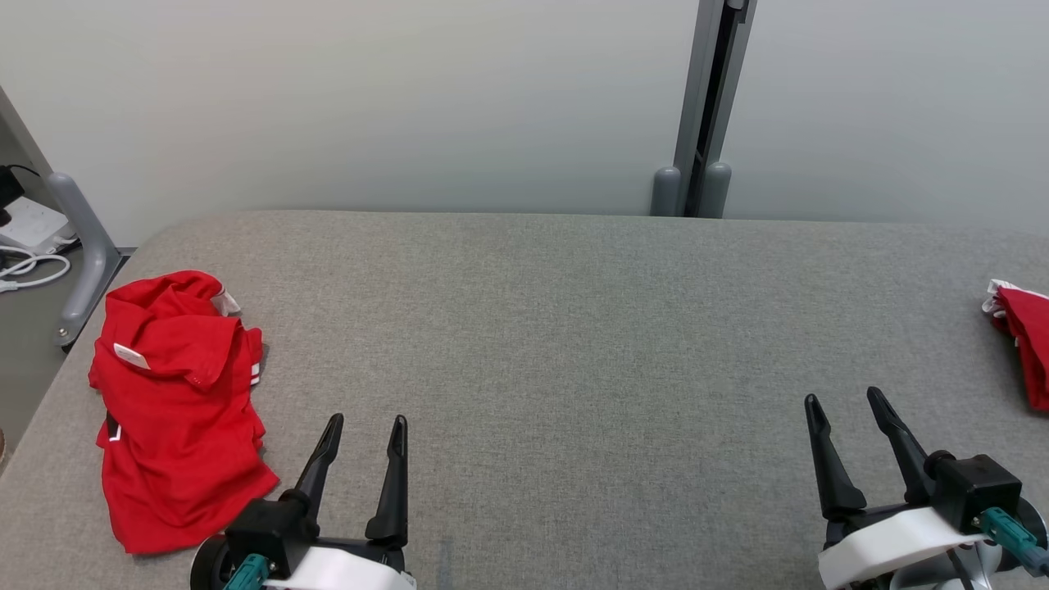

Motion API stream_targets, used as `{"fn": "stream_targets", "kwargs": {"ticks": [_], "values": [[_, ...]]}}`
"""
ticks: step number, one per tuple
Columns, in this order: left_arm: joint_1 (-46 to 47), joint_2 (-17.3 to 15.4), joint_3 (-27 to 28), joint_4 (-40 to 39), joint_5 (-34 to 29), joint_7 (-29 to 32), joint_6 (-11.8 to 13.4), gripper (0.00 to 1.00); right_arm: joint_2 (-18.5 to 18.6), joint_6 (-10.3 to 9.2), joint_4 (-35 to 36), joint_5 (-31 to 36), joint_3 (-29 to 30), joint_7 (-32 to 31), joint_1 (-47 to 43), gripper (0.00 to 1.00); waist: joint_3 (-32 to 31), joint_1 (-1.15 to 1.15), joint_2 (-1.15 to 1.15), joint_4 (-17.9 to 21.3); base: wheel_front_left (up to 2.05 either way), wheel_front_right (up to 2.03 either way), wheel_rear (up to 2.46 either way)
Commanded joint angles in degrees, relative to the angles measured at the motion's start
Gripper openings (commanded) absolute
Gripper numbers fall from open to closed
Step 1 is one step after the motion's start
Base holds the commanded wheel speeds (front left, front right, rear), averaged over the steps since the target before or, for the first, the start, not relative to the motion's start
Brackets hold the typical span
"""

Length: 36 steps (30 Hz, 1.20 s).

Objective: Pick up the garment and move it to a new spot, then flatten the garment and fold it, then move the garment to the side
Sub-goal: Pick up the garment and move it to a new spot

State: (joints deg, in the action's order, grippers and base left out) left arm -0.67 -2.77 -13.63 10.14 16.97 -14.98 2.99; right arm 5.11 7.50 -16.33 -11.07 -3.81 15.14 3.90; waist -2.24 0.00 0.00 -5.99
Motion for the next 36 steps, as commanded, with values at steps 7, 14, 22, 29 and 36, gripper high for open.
{"fn": "stream_targets", "kwargs": {"ticks": [7, 14, 22, 29, 36], "values": [[0.91, -0.25, -0.39, 0.33, -0.03, -0.16, -0.49, 1.00, 0.06, -0.01, -0.02, -0.59, 0.48, 0.09, -0.91, 1.00, 0.04, 0.00, 0.00, -1.39, 0.00, 0.00, 0.00], [1.10, -0.26, -1.47, 0.71, -0.17, -0.16, -0.83, 1.00, 0.00, -0.01, 0.04, -1.19, -0.28, 0.09, -1.54, 1.00, 0.26, 0.00, 0.00, -6.74, 0.00, 0.00, 0.00], [0.33, -0.25, -0.56, 1.11, -1.04, -0.16, -1.24, 1.00, -0.45, -0.01, 0.42, -1.87, -2.69, 0.09, -1.72, 1.00, -0.11, 0.00, 0.00, -13.12, 0.00, 0.00, 0.00], [-0.05, -0.25, 0.60, 0.57, -1.82, -0.16, -1.63, 1.00, -0.87, -0.01, 0.22, -2.24, -4.05, 0.09, -1.99, 1.00, -0.90, 0.00, 0.00, -18.72, 0.00, 0.00, 0.00], [-0.35, -0.23, 2.31, -1.23, -1.25, -0.15, -1.43, 1.00, -1.02, -0.01, -0.09, -1.90, -5.50, 0.09, -0.63, 1.00, -0.13, 0.00, 0.00, -21.57, 0.00, 0.00, 0.00]]}}
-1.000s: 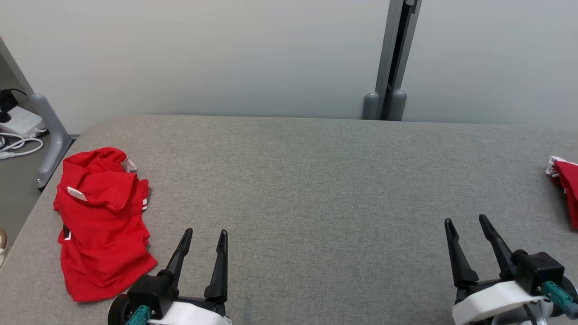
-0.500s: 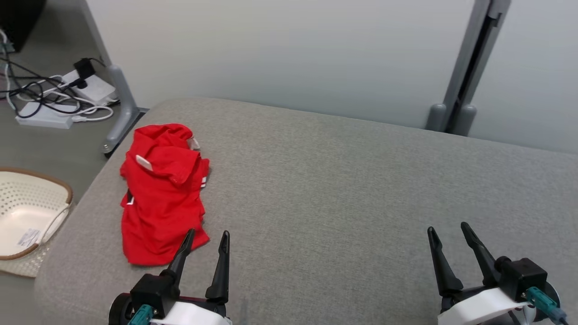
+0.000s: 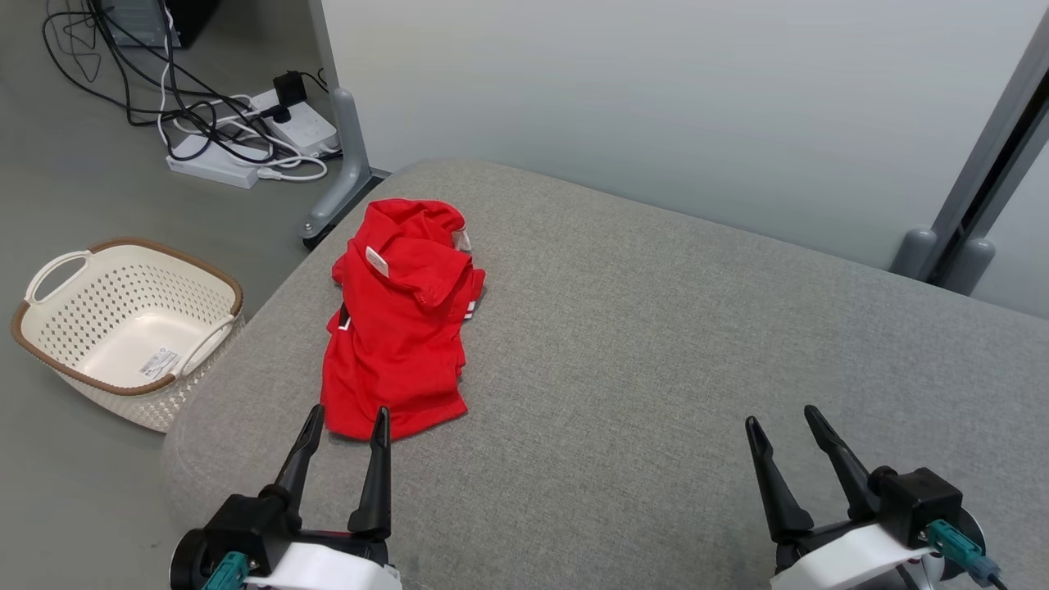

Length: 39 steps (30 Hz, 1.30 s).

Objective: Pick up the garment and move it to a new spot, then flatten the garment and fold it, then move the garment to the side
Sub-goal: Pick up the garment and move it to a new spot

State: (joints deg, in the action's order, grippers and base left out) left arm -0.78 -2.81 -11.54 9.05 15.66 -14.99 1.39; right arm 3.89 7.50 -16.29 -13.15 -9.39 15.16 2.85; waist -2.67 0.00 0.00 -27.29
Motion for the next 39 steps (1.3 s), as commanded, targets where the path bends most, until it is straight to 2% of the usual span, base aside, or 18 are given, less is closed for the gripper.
{"fn": "stream_targets", "kwargs": {"ticks": [1, 17, 22, 25, 30, 34, 39], "values": [[-0.35, -0.19, 0.43, -0.41, 0.12, -0.14, 0.30, 1.00, 0.30, -0.01, -0.29, 0.11, -0.21, 0.08, 0.60, 1.00, 0.47, 0.00, 0.00, -0.42, 0.00, 0.00, 0.00], [-0.31, -0.21, 1.41, -1.83, 0.59, -0.15, 1.14, 1.00, 1.27, -0.01, -0.97, -0.70, -1.53, 0.07, 1.56, 1.00, 1.01, 0.00, 0.00, -0.80, 0.00, 0.00, 0.00], [0.91, -0.22, 1.42, -1.26, 0.61, -0.15, 0.35, 1.00, 1.39, -0.01, -0.21, -0.06, 0.19, 0.08, 0.77, 1.00, 1.01, 0.00, 0.00, -0.74, 0.00, 0.00, 0.00], [2.12, -0.21, 1.81, -1.55, -1.80, -0.15, -0.36, 1.00, 1.51, -0.01, 0.42, 0.25, 0.87, 0.07, 0.41, 1.00, 1.69, 0.00, 0.00, -0.45, 0.00, 0.00, 0.00], [6.18, -0.20, 3.43, -2.38, -3.36, -0.14, -2.48, 1.00, 4.18, -0.01, 2.88, 0.43, 1.49, 0.07, 2.40, 1.00, 7.00, 0.00, 0.00, 1.54, 0.00, 0.00, 0.00], [10.86, -0.46, 5.94, 0.95, -4.81, -0.13, -4.10, 1.00, 7.29, -0.01, 5.79, -0.16, 1.12, 0.07, 4.80, 1.00, 12.55, 0.00, 0.00, 3.64, 0.00, 0.00, 0.00], [20.03, -4.23, 6.72, 13.38, -6.17, 0.27, -5.58, 1.00, 8.31, -0.01, 8.95, -5.12, 2.06, 0.08, 7.55, 1.00, 17.78, 0.00, 0.00, 6.20, 0.00, 0.00, 0.00]]}}
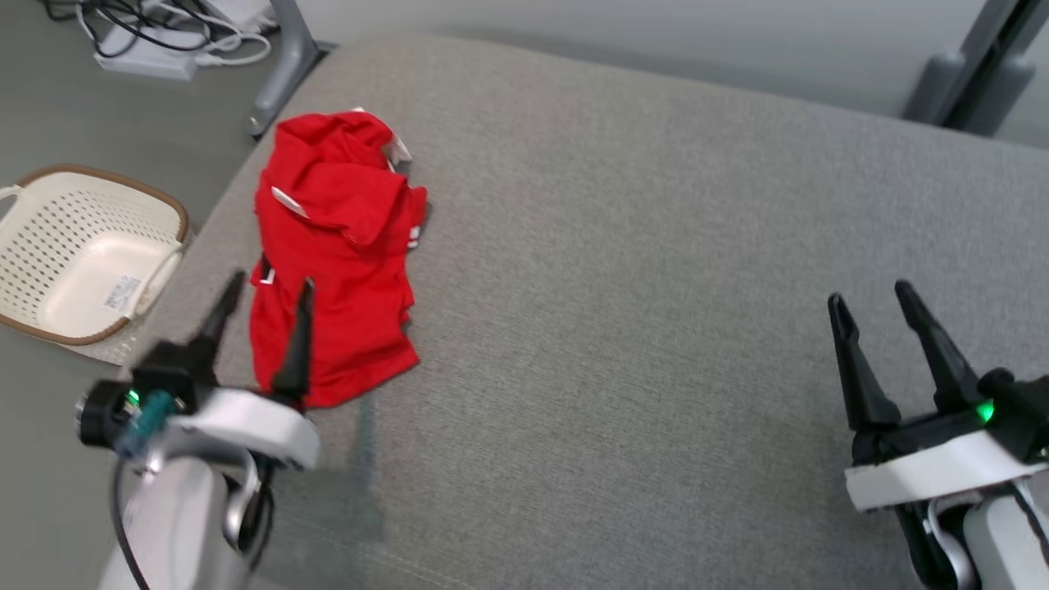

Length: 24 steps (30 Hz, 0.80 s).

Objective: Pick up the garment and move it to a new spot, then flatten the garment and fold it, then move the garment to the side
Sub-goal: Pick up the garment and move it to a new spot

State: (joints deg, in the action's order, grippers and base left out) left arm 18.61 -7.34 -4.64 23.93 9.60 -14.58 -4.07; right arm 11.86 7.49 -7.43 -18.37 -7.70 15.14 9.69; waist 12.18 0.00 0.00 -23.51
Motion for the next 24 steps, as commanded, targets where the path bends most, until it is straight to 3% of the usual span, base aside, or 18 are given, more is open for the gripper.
{"fn": "stream_targets", "kwargs": {"ticks": [1, 10, 15, 24], "values": [[2.68, -0.17, 0.76, 0.77, 0.53, -0.02, 0.06, 1.00, 0.75, 0.00, 0.70, -0.42, -0.17, 0.09, 1.27, 1.00, 3.83, 0.00, 0.00, 3.06, 0.00, 0.00, 0.00], [17.90, -5.38, 3.10, 21.27, 2.68, 11.17, -0.31, 1.00, 3.72, 0.01, 4.67, -0.75, -3.39, 0.09, 5.06, 1.00, 9.06, 0.00, 0.00, 7.55, 0.00, 0.00, 0.00], [24.52, -8.07, 3.66, 29.35, 2.52, 15.05, 1.83, 1.00, 4.36, 0.00, 5.07, -0.96, -4.43, 0.08, 5.86, 1.00, 11.38, 0.00, 0.00, 9.84, 0.00, 0.00, 0.00], [32.36, -9.03, 5.10, 39.22, 5.72, 20.83, 1.26, 1.00, 5.01, 0.01, 5.30, -0.57, -5.12, 0.09, 6.54, 1.00, 14.50, 0.00, 0.00, 12.47, 0.00, 0.00, 0.00]]}}
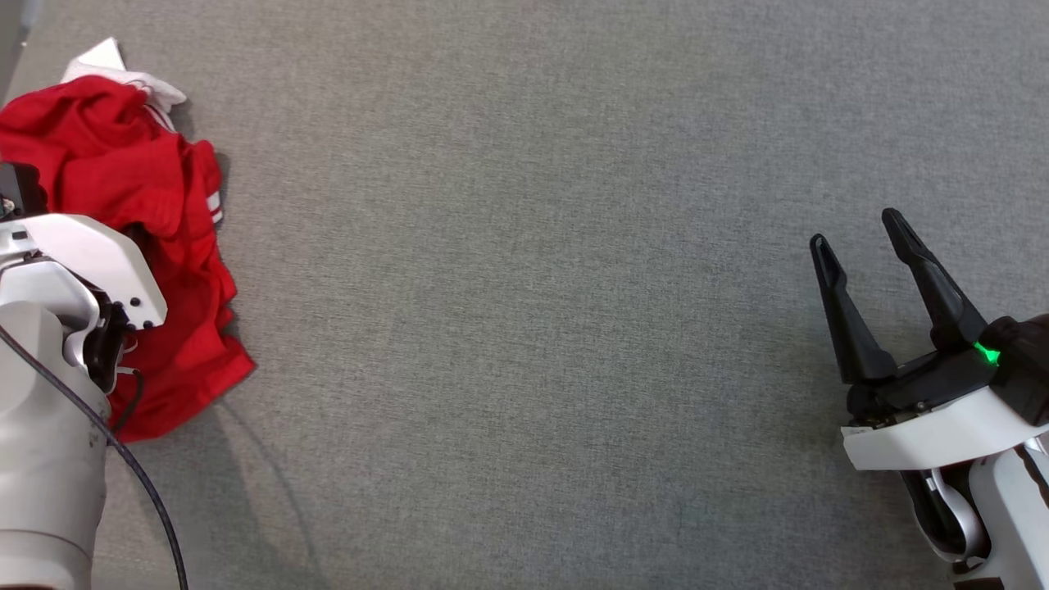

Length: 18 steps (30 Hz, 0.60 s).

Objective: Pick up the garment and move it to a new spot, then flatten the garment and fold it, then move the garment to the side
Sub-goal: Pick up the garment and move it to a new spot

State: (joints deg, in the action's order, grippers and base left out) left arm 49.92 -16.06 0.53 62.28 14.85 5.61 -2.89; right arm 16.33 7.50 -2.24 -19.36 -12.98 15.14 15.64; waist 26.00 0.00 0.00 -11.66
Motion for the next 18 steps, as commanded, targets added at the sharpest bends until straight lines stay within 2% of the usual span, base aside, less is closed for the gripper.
{"fn": "stream_targets", "kwargs": {"ticks": [1, 5, 6, 7, 8, 13, 18], "values": [[1.52, -0.23, -0.16, 1.82, 0.60, 1.45, 0.08, 1.00, 0.60, -0.01, 0.05, 0.59, 0.25, 0.09, 0.67, 1.00, 0.84, 0.00, 0.00, 0.75, 0.00, 0.00, 0.00], [2.49, 0.93, 0.16, 5.12, 1.89, 3.68, -1.15, 1.00, 0.69, -0.01, -0.12, 0.65, 1.01, 0.08, 0.85, 1.00, 1.12, 0.00, 0.00, 1.06, 0.00, 0.00, 0.00], [2.39, 1.08, -0.13, 5.86, 1.92, 4.20, -1.55, 0.49, 0.72, -0.01, -0.17, 0.71, 1.11, 0.09, 0.92, 1.00, 1.09, 0.00, 0.00, 1.11, 0.00, 0.00, 0.00], [2.39, 1.08, -0.13, 5.86, 1.92, 4.20, -1.55, 0.49, 0.72, -0.01, -0.17, 0.71, 1.11, 0.09, 0.92, 1.00, 1.09, 0.00, 0.00, 1.11, 0.00, 0.00, 0.00], [2.23, 1.23, -0.36, 6.48, 2.05, 4.45, -1.80, 0.00, 0.81, -0.01, -0.19, 0.86, 1.20, 0.08, 0.99, 1.00, 1.05, 0.00, 0.00, 1.14, 0.00, 0.00, 0.00], [2.11, 1.10, -0.72, 7.34, 2.47, 2.16, -2.41, 0.00, 0.45, -0.01, -0.34, 1.07, 1.63, 0.09, 0.85, 1.00, 0.34, 0.00, 0.00, 0.93, 0.00, 0.00, 0.00], [2.46, 1.30, -1.18, 6.02, 2.21, -4.09, -2.43, 0.00, -0.43, -0.01, -1.10, 1.15, 2.00, 0.09, -0.03, 1.00, -1.90, 0.00, 0.00, -0.05, 0.00, 0.00, 0.00]]}}
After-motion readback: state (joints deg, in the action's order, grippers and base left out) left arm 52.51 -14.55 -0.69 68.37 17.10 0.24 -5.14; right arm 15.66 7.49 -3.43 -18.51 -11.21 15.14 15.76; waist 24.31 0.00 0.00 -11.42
